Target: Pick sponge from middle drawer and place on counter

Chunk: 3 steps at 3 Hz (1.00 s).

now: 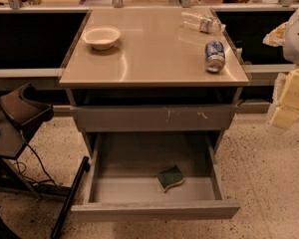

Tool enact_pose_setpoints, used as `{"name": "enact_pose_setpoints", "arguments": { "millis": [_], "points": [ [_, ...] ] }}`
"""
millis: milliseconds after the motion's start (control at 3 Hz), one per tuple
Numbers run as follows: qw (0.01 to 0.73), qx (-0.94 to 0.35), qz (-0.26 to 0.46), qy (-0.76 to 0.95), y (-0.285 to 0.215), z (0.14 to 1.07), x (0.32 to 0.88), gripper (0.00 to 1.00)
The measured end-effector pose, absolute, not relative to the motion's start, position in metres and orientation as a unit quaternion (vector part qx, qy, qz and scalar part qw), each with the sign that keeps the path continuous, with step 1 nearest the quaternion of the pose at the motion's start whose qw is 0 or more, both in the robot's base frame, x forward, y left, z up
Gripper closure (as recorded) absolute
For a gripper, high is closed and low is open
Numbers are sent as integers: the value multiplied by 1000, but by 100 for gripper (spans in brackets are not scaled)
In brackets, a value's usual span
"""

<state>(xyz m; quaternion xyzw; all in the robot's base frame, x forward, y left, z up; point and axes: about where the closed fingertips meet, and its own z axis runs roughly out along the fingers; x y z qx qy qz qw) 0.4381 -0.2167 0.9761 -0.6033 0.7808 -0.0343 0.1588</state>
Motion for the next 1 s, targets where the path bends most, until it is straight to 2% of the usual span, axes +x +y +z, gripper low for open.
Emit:
{"name": "enact_pose_setpoints", "arguments": {
  "millis": [1000],
  "points": [
    [187,-596,-20,781,-203,934,453,0]
  ]
}}
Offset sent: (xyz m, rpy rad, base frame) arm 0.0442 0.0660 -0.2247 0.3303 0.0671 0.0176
